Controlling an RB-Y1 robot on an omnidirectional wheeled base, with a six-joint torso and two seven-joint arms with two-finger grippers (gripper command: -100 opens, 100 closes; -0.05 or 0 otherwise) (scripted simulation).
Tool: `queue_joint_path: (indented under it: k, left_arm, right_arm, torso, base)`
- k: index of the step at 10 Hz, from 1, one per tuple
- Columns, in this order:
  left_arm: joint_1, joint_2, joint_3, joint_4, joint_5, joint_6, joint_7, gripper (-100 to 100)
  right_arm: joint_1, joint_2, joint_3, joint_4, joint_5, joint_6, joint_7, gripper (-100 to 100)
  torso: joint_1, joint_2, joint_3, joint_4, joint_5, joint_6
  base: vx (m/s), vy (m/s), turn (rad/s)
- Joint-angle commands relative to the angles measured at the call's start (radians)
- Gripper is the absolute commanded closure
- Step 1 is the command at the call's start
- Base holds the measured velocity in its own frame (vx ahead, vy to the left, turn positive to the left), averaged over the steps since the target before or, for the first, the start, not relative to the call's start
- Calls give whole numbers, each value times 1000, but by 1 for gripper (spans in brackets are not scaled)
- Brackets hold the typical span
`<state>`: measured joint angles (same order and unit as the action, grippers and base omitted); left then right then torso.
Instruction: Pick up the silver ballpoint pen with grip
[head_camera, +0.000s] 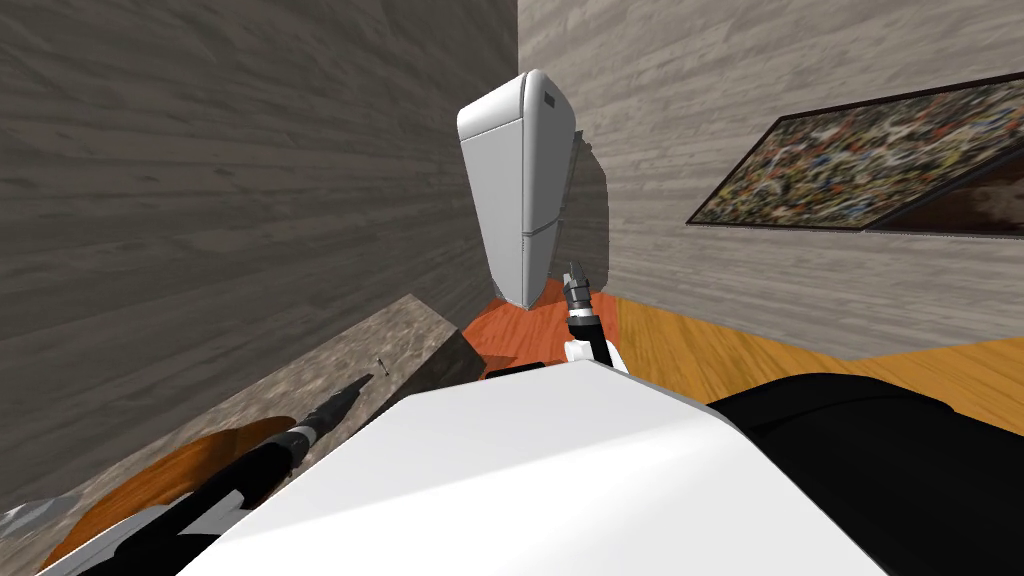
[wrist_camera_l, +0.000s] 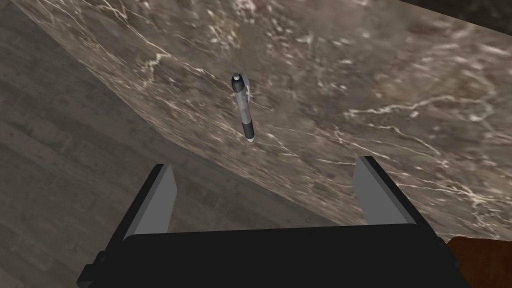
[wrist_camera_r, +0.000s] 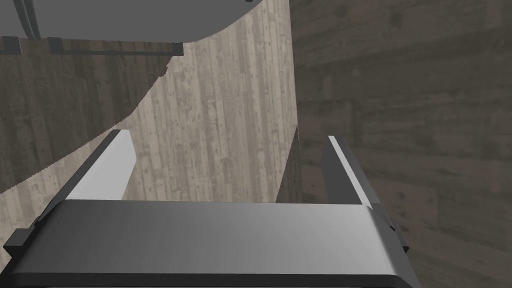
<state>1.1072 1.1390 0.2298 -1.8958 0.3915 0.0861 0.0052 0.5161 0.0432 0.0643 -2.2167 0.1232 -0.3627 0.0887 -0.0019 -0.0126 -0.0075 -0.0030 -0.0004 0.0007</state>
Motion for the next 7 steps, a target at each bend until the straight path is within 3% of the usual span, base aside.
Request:
queue_joint_path:
  k: [1,4,5,7]
  left_arm:
    - [42,46,2,17,15,18,6,-100]
    - [115,104,3,34,31,51,9,-100]
    - [115,104,3,34,31,51,9,-100]
    - [176,154,5,49,44,80,11,-100]
  right_arm:
    - [0,0,0,0,0,0,0,0]
    - [0,0,0,0,0,0,0,0]
    - [0,0,0,0,0,0,0,0]
    - [0,0,0,0,0,0,0,0]
  torso:
    - [0,0,0,0,0,0]
    - [0,1,1,0,0,0]
    - [0,3,2,1,0,0]
    - [1,5,3,1,0,0]
  base:
    - [138,-36,-59]
    - [157,-33,-48]
    - [91,-12,-28]
    - [127,-13,-63]
